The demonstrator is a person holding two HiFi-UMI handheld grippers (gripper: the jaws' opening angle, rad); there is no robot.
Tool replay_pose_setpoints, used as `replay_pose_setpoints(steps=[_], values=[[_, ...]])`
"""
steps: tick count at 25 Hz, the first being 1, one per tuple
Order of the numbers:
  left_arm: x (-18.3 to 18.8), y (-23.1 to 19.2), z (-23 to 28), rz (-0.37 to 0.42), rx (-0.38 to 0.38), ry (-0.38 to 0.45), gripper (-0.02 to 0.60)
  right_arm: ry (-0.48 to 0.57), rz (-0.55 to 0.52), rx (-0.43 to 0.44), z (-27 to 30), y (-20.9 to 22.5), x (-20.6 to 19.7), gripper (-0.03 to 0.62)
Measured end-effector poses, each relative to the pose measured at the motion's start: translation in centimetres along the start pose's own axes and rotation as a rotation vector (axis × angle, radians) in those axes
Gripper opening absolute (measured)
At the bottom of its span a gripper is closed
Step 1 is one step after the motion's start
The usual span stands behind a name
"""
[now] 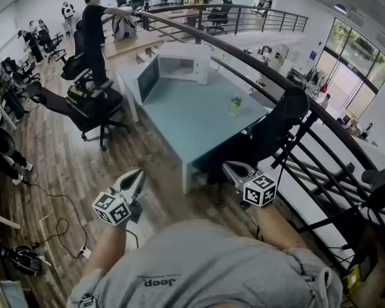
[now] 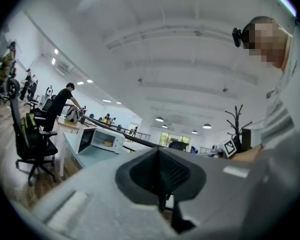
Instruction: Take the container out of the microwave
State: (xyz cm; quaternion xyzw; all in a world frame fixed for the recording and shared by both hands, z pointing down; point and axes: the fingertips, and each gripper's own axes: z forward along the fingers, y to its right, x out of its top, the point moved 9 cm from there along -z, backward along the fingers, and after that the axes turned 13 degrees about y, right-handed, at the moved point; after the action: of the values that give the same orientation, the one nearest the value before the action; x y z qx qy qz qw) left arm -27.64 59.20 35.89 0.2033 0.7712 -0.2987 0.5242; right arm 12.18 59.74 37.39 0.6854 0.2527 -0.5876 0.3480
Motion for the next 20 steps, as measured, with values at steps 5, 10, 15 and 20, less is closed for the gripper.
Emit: replay_pose_setpoints(steps=[5,10,15,20], values=[[-0.6,1.5,1.8,0.012,-0.002,0.0,0.015,0.027,0.011,0.024,-1.3,1.4,0.8,0.003],[-1.0,4.2,3.7,0.025,0.01,0.013,0.016,0.027,0.007,0.069,-3.2,3.0,2.0,0.003],[-2.3,7.9,5.8,0.033,0.052,0.022,0.015,0.034,0.003,0.129,-5.1,5.9,2.9,0.003],[-4.1,9.3,7.3,0.028,0.082,0.012,0.016,0.029,0.003,0.195,-4.3,8.2,2.7,0.003]])
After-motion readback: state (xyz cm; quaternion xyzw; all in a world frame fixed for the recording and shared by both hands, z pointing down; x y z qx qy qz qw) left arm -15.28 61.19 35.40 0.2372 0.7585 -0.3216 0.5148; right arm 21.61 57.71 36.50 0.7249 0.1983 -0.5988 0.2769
